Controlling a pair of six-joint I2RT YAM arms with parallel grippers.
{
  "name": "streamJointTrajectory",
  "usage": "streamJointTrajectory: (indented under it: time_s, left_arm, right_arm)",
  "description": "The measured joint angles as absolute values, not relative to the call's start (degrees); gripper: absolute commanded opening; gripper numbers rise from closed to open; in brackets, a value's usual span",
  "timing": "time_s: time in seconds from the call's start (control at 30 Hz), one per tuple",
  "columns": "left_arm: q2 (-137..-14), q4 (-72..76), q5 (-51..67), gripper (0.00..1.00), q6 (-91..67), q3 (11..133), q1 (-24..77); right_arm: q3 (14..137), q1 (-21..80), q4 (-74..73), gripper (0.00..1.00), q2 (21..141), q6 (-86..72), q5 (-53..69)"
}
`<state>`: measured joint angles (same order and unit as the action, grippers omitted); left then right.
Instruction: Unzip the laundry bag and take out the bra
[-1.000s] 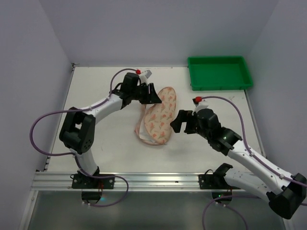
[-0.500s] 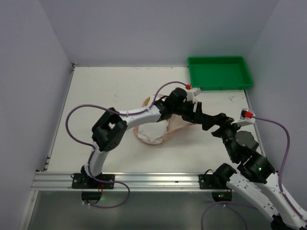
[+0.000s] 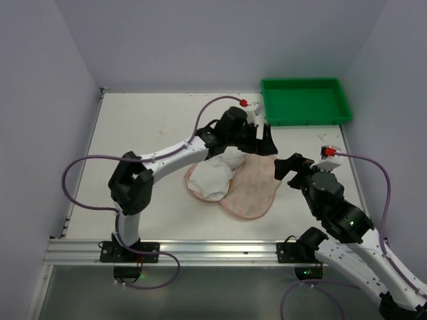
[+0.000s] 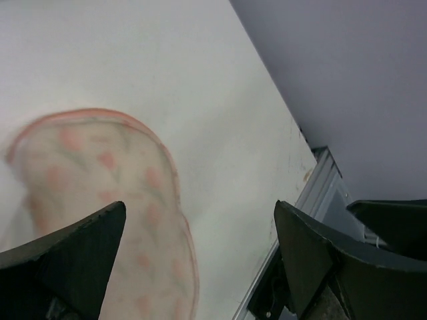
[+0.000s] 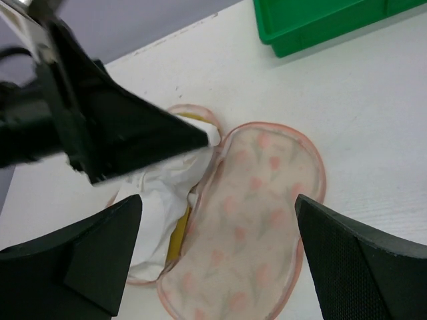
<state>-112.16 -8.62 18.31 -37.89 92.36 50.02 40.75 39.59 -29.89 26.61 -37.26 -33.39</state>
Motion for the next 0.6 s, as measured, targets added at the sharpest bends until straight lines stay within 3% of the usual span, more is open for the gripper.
streamJointTrajectory:
  time_s: [0.17, 0.37, 0.5, 0.53, 0.6]
  left_arm:
    - [-100.55, -10.09, 12.95, 0.96, -37.01, 85.89, 40.97]
    - [-91.15, -12.80, 11.07, 0.96, -34.59, 76.62, 30.17]
    - [-85.01, -15.55, 10.74, 0.96, -32.29, 65.95, 20.56]
    - [-83.31, -16.21, 10.61, 0.96, -31.70, 63.00, 17.80]
    - [-79.44, -17.37, 10.15, 0.96, -30.57, 57.32, 12.80]
  right_arm:
    - [43.03, 39.57, -28.53, 0.99, 35.94, -37.69, -26.94]
    - [47.33, 38.72, -25.23, 0.97, 56.49, -41.15, -17.08]
    - [48.31, 33.34, -22.20, 0.86, 68.45, -43.70, -9.37]
    - [48.45, 31.79, -21.43, 0.79, 70.67, -44.21, -7.90]
    - [50.22, 29.15, -21.04, 0.77, 75.09, -44.95, -6.28]
